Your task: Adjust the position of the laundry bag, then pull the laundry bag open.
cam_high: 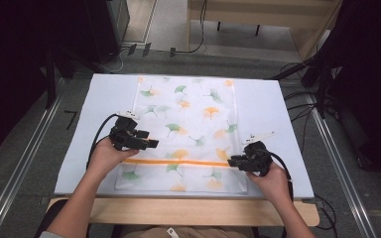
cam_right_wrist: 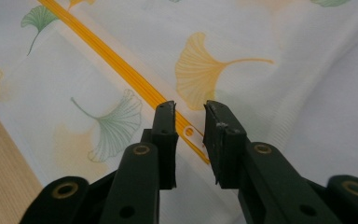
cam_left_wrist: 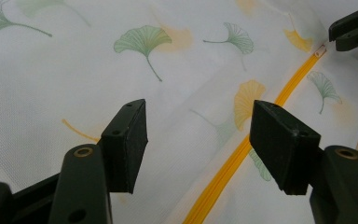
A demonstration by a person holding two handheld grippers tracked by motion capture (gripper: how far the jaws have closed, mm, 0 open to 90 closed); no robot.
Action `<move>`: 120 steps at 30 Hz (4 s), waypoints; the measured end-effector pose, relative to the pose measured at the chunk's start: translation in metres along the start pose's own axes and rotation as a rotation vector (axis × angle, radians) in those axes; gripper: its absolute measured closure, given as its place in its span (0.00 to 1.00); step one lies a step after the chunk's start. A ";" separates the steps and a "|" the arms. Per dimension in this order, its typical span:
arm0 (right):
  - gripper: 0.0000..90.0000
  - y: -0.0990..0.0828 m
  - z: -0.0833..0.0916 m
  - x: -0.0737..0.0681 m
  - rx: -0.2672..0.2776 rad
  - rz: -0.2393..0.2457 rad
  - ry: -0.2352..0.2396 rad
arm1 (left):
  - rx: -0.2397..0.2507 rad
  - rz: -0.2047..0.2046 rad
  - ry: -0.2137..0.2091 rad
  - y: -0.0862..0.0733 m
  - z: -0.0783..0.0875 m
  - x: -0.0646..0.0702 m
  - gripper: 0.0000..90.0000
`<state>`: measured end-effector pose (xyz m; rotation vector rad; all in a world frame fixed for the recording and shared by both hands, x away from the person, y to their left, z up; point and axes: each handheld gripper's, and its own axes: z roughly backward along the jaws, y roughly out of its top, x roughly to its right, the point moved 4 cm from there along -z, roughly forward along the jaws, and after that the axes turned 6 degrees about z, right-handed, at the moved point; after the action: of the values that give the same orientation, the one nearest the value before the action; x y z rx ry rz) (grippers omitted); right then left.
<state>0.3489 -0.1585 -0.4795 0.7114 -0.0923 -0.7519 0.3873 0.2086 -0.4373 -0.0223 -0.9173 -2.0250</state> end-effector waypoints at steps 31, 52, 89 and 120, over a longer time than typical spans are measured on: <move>0.60 -0.038 0.015 0.019 -0.025 -0.010 -0.088 | -0.040 -0.064 -0.076 0.017 -0.032 0.034 0.41; 0.67 -0.029 0.000 0.010 -0.030 0.050 -0.151 | -0.050 -0.062 -0.138 0.023 -0.055 0.063 0.42; 0.94 -0.013 0.014 0.010 0.026 -0.046 -0.038 | -0.102 -0.219 -0.243 0.011 -0.106 0.131 0.70; 0.94 0.000 0.032 -0.003 0.103 0.032 0.043 | -0.120 -0.250 -0.250 0.023 -0.136 0.153 0.71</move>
<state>0.3365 -0.1747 -0.4545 0.8223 -0.1032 -0.7049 0.3536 0.0082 -0.4704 -0.2423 -0.9907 -2.3466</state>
